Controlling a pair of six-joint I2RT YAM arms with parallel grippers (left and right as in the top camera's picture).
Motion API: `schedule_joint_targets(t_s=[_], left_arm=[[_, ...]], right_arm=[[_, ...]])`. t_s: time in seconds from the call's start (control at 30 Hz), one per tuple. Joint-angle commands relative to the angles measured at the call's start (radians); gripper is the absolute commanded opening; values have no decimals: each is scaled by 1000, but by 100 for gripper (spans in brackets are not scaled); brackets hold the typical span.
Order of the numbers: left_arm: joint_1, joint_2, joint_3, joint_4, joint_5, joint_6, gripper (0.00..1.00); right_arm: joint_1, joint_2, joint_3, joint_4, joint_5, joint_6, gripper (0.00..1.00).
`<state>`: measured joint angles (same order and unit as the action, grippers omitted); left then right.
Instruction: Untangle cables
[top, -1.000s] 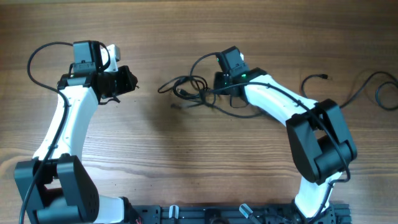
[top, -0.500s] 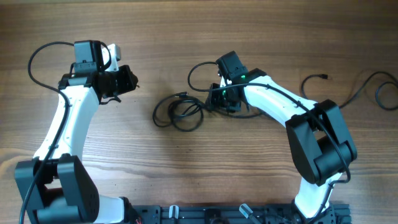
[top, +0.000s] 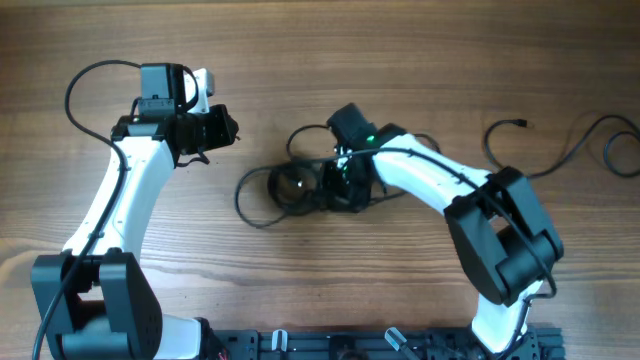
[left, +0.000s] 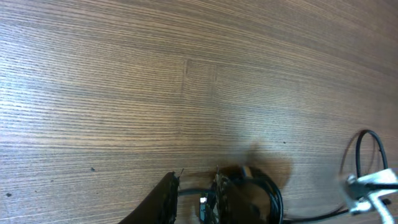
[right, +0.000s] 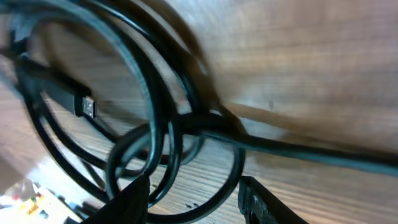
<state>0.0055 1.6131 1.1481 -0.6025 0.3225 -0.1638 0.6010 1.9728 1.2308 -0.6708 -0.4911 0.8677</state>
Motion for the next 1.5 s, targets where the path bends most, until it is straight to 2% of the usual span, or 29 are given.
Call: schedule_joint_targets(t_s=[0.0, 0.07, 0.13, 0.23, 0.27, 0.3, 0.33, 0.4, 0.53, 0.57, 0.6, 0.63, 0.73, 0.77, 0.83, 1.0, 1.1, 1.2, 1.27, 1.43, 1.47], left_arm=[[-4, 6, -5, 6, 1, -9, 24], [-4, 6, -5, 8, 1, -9, 24], [-4, 6, -5, 7, 1, -9, 24], [-4, 6, -5, 7, 1, -9, 24], [-4, 6, -5, 7, 1, -9, 24], [-4, 6, -5, 8, 1, -9, 24], [-4, 6, -5, 10, 1, -9, 24], [-4, 6, -5, 10, 1, -9, 24], [-4, 6, -5, 10, 2, -9, 24], [-7, 8, -5, 8, 2, -8, 20], [-21, 19, -5, 8, 2, 5, 11], [-37, 36, -5, 11, 2, 30, 8], [-105, 100, -5, 38, 2, 135, 15], [-135, 117, -5, 46, 2, 187, 17], [-194, 127, -5, 53, 2, 257, 18], [-259, 155, -5, 54, 2, 316, 27], [-259, 168, -5, 44, 2, 342, 28], [-259, 169, -5, 38, 2, 344, 27], [-259, 174, -5, 18, 0, 376, 27], [-259, 230, -5, 18, 1, 410, 28], [-259, 231, -5, 18, 1, 419, 28]], right_arm=[[42, -13, -45, -18, 39, 141, 48], [57, -13, -73, -23, 50, 216, 49], [60, -13, -100, -11, 93, 369, 50], [56, -13, -100, -2, 142, 328, 51], [48, -20, -99, -6, 144, 285, 46], [30, -34, -90, -5, 143, 252, 47], [1, -64, -64, -12, 115, 209, 59], [-13, -94, -58, -11, 101, 210, 65], [-6, -94, -61, -88, 90, 338, 77], [3, -93, -61, -93, 89, 372, 77], [18, -93, -61, -91, 78, 400, 77], [32, -93, -61, -89, 79, 426, 77], [48, -93, -61, -38, 155, 467, 77], [35, -95, -61, 10, 124, 441, 72], [2, -110, -57, 60, 90, 391, 78], [-63, -173, -58, -17, 94, 340, 85], [-25, -172, -85, -29, 91, 413, 84], [39, -164, -145, 62, 90, 528, 77], [100, -158, -201, 163, 91, 633, 68], [131, -157, -286, 212, 137, 680, 52], [131, -157, -303, 209, 149, 679, 52]])
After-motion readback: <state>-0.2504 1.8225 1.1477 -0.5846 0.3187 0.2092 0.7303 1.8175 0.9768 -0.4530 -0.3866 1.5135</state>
